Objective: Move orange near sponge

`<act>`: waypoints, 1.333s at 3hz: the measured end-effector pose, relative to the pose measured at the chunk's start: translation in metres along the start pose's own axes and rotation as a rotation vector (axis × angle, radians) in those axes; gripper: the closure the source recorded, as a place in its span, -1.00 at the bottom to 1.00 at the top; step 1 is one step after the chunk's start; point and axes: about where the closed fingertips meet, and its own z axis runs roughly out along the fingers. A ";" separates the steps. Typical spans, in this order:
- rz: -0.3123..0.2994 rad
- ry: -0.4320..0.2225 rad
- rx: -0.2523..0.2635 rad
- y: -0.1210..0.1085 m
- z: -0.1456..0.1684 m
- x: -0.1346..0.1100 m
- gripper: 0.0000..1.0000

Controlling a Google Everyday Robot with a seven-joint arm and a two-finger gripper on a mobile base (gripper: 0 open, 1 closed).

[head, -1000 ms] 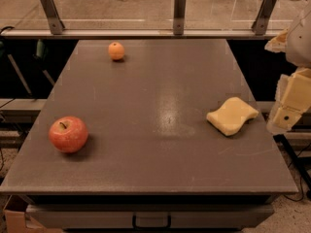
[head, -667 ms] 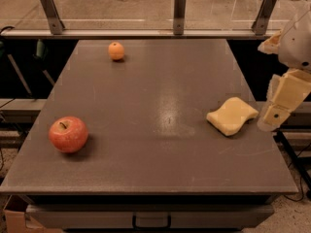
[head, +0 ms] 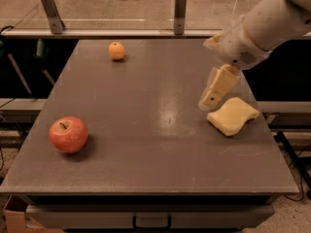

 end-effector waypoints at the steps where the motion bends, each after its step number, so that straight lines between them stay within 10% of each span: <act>1: -0.013 -0.126 0.022 -0.028 0.042 -0.038 -1.00; 2: -0.012 -0.126 0.022 -0.028 0.042 -0.038 -1.00; 4: 0.087 -0.242 0.166 -0.109 0.111 -0.057 -1.00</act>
Offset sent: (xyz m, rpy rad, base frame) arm 0.0329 0.0391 -0.0068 0.0918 -0.0372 0.0339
